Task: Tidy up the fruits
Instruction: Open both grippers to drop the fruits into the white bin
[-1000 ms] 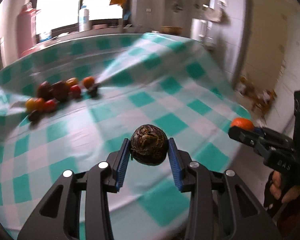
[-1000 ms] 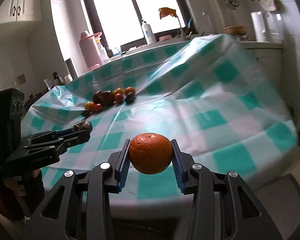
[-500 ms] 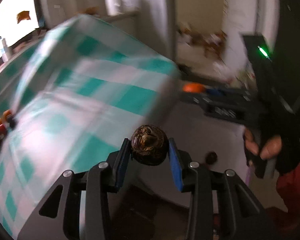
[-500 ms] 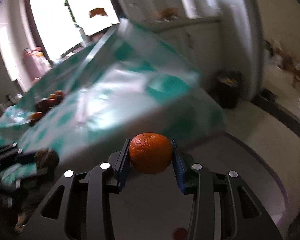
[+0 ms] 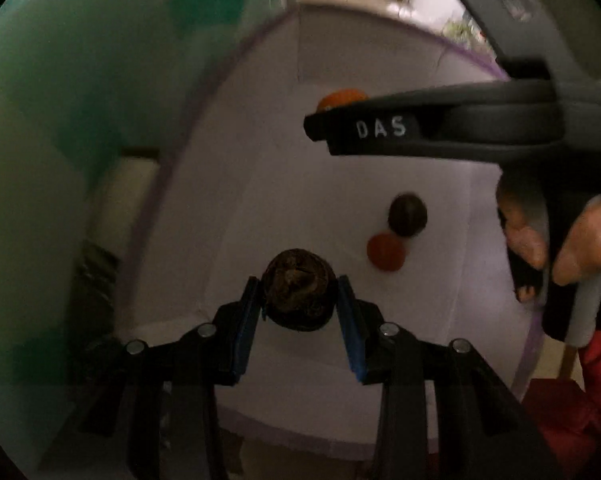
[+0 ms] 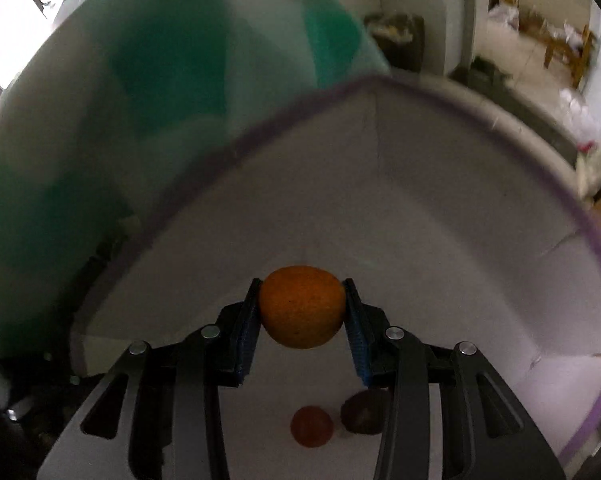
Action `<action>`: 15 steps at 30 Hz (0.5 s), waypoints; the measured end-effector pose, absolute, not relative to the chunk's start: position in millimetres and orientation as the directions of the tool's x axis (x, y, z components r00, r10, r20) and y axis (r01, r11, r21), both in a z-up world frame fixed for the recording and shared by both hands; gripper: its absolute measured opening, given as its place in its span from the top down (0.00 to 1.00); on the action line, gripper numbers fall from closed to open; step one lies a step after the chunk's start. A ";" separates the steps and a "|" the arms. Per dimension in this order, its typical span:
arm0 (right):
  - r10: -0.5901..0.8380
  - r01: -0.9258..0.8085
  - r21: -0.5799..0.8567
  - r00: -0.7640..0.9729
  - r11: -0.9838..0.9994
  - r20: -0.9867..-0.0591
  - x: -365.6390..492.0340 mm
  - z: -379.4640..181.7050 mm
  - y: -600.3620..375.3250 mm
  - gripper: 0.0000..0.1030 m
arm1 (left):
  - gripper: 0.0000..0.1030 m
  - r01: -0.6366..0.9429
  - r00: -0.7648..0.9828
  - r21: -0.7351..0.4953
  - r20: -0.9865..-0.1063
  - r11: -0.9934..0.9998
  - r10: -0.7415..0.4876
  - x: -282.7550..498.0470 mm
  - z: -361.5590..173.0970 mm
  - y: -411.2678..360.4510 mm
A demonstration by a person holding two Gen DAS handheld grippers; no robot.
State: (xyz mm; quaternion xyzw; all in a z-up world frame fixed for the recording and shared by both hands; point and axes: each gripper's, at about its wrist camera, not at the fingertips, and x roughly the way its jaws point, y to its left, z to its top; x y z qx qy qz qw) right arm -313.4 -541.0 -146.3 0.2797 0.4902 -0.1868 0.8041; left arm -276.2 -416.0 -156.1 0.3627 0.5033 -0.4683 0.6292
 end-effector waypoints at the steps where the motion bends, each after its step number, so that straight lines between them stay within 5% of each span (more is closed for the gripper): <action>1: -0.026 0.576 0.251 0.429 0.778 -0.903 -311.7 -151.1 -539.5 0.61 | 0.63 0.954 0.050 -0.016 -0.976 0.300 -0.212 -276.8 -160.8 -415.8; 11: -0.041 0.572 0.157 0.317 0.805 -0.948 -301.5 -171.2 -531.0 0.60 | 0.62 0.950 0.034 -0.025 -0.983 0.313 -0.181 -272.7 -175.4 -419.2; 15: -0.021 0.594 0.193 0.333 0.781 -0.943 -303.1 -168.5 -536.0 0.48 | 0.42 0.946 0.035 -0.041 -0.973 0.322 -0.226 -269.5 -163.4 -412.9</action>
